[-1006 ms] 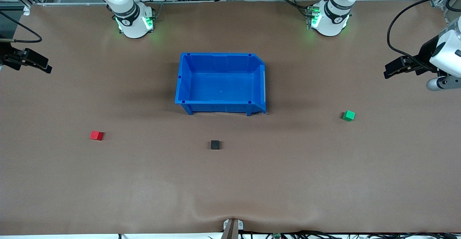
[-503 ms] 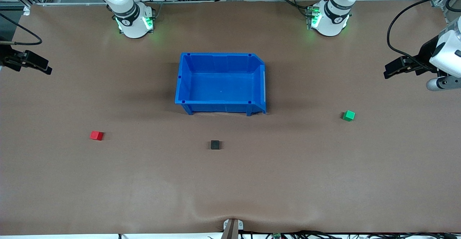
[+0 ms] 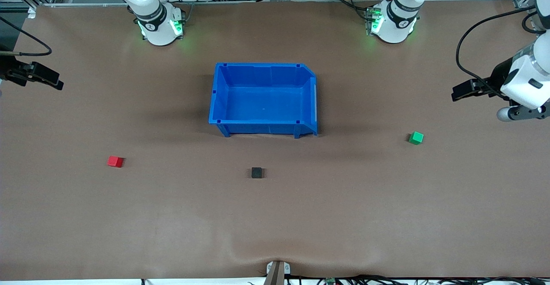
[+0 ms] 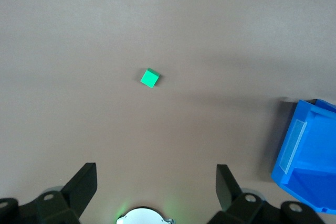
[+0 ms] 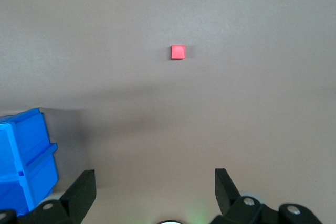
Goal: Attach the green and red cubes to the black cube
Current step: 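Reach the left gripper down to the green cube and grasp it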
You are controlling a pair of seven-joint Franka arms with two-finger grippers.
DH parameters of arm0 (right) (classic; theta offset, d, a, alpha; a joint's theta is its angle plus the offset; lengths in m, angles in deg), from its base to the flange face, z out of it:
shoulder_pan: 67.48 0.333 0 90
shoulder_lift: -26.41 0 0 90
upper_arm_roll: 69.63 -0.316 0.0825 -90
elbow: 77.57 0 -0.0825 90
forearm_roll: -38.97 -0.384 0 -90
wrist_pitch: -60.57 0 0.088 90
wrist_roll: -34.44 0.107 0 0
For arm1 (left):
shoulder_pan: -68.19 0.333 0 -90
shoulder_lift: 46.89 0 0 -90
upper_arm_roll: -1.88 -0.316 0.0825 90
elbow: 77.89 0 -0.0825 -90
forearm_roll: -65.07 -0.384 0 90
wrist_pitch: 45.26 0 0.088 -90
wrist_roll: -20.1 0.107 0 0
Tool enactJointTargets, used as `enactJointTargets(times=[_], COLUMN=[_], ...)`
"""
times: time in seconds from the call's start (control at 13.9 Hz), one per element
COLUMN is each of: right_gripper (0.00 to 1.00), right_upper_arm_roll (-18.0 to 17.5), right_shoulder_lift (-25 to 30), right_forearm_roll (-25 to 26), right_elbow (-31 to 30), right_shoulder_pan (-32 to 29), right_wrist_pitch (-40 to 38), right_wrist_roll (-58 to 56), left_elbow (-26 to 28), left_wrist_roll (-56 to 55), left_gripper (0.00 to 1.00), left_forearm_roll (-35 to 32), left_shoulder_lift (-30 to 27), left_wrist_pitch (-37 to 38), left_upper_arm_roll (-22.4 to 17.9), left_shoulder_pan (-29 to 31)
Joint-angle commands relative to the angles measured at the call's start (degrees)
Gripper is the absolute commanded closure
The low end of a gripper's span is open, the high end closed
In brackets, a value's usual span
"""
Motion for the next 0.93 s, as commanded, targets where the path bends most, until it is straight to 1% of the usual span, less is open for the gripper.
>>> enactJointTargets(times=[0.0,0.22,0.43,0.57,0.86], right_gripper=[0.00,0.00,0.00,0.00,0.00], right_upper_arm_roll=[-0.54,-0.54,-0.54,-0.54,-0.63], right_shoulder_lift=[-0.53,-1.14,-1.14,-1.23,-2.28], right_forearm_roll=[0.31,0.31,0.31,0.31,0.22], right_elbow=[0.19,0.27,0.45,0.45,0.45], right_shoulder_pan=[-0.66,-0.66,-0.40,-0.40,-0.31], right_wrist_pitch=[-0.06,-0.06,-0.06,-0.06,0.55], right_wrist_roll=[-0.39,-0.48,-0.04,0.05,0.05], left_elbow=[-1.02,-0.59,2.48,2.67,3.02], left_wrist_roll=[1.32,1.50,1.41,1.59,3.35], left_gripper=[0.00,0.00,0.00,0.00,0.00], left_forearm_roll=[-0.82,-0.30,0.15,0.06,-0.20], left_shoulder_lift=[0.61,0.96,1.32,1.57,4.56], left_wrist_pitch=[0.77,0.85,0.85,0.77,-1.34], left_upper_arm_roll=[-0.02,0.07,0.33,0.86,0.86], left_shoulder_pan=[0.18,0.18,-0.09,0.09,0.44])
